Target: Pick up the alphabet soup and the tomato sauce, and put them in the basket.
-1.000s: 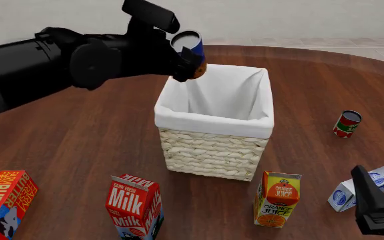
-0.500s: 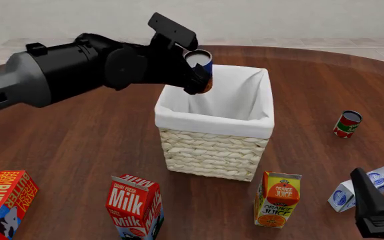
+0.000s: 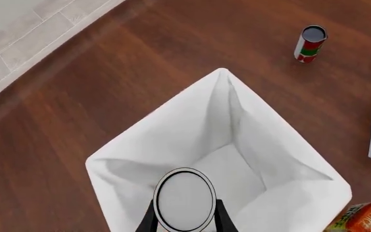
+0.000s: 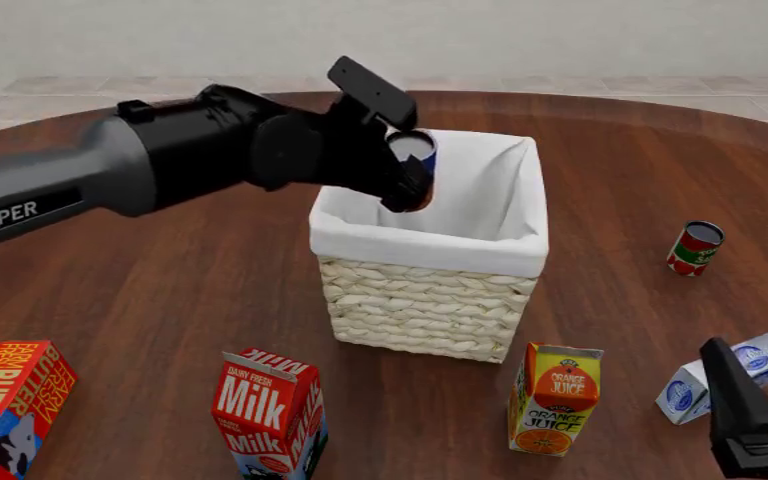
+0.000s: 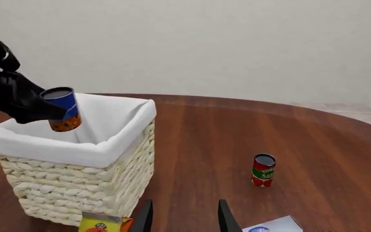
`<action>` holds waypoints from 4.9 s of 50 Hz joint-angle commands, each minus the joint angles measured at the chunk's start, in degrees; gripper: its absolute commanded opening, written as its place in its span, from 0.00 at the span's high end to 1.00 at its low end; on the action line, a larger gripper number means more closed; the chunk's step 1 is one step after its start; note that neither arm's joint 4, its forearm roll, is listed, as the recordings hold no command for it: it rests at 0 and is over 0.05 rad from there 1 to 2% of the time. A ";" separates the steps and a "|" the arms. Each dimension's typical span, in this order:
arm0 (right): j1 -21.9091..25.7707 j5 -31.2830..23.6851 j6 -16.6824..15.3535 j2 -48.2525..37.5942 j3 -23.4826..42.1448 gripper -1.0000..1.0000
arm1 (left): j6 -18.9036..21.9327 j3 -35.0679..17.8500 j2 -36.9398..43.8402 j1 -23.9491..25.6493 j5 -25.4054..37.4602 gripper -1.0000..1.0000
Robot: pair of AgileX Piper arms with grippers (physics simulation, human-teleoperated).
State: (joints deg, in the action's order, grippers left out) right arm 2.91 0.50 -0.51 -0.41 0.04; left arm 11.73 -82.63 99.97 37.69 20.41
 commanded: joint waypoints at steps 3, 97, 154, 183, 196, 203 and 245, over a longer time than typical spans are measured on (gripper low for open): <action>0.12 -0.38 0.01 0.34 -0.02 0.00 | 2.04 -1.38 1.90 0.60 0.97 1.00; 0.66 -0.15 -0.93 0.37 0.00 0.00 | -3.12 -1.47 -7.37 2.37 0.23 0.00; -0.67 -6.95 -5.90 -5.31 11.43 0.00 | -16.40 4.61 -23.52 -0.17 -9.13 0.00; -5.91 -7.92 -8.91 -20.54 21.50 0.00 | -23.98 10.48 -31.04 -4.65 -17.25 0.00; -7.33 -7.40 -9.86 -27.26 26.83 0.00 | -25.59 13.53 -34.23 -3.90 -19.00 0.00; -9.24 -6.18 -10.45 -30.68 27.94 0.00 | -26.23 14.84 -35.83 -4.54 -19.78 0.00; -14.34 0.19 -7.64 -45.88 31.09 0.00 | -29.25 17.96 -39.95 -7.23 -22.15 0.00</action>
State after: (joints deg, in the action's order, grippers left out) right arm -10.96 -1.25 -9.18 -42.86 30.55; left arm -17.09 -64.76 60.48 30.92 -1.51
